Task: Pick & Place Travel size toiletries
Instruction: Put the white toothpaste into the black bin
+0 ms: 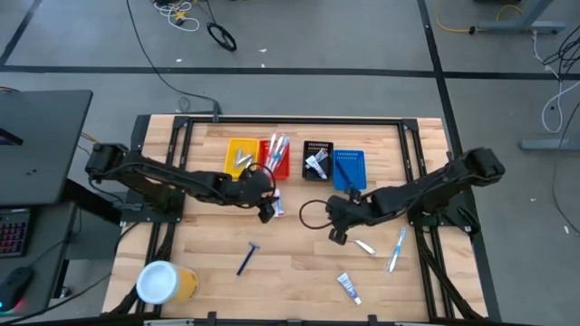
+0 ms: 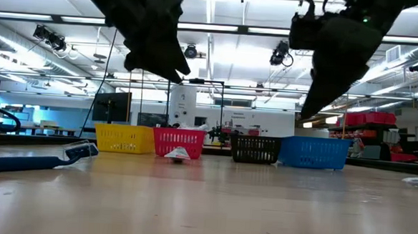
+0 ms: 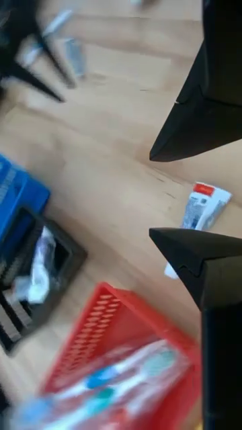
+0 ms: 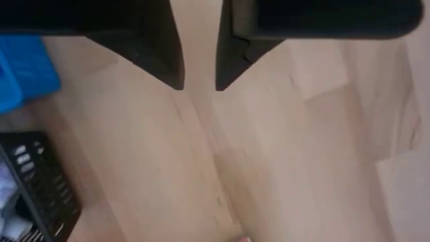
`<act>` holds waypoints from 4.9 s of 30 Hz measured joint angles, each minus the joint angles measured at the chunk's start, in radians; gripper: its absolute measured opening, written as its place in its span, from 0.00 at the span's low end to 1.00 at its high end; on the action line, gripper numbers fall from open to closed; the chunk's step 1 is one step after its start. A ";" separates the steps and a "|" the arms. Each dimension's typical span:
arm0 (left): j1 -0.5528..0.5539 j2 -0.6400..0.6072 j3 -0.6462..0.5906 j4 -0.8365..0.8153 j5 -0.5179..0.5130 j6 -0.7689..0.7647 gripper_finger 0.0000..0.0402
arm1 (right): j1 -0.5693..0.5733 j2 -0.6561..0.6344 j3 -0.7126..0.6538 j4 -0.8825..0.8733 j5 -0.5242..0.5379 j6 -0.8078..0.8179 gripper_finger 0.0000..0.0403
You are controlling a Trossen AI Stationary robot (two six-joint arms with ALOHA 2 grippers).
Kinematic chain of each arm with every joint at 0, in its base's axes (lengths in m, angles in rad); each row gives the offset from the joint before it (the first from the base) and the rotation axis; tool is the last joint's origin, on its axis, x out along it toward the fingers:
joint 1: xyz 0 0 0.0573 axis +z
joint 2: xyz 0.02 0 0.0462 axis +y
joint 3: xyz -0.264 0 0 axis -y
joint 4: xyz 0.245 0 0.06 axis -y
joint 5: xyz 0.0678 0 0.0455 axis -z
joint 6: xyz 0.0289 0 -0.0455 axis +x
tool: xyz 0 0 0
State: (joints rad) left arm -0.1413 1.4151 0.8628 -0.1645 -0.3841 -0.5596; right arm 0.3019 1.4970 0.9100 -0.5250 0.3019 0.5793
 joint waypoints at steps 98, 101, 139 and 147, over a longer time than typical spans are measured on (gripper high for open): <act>-0.044 0.418 0.000 0.431 0.239 0.394 0.04 | -0.008 0.264 0.000 0.507 0.093 -0.414 0.53; -0.054 0.417 0.000 0.474 0.221 0.431 0.04 | -0.014 0.264 0.000 0.507 0.062 -0.414 0.53; -0.059 0.417 0.000 0.517 0.158 0.409 0.25 | -0.022 0.263 0.000 0.423 0.004 -0.315 0.19; -0.056 0.416 0.000 0.521 0.091 0.407 0.39 | -0.015 0.240 0.019 0.308 0.215 -0.269 0.19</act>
State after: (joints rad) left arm -0.1976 1.8309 0.8631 0.3564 -0.2930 -0.1528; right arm 0.2869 1.7369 0.9286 -0.2169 0.5166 0.3101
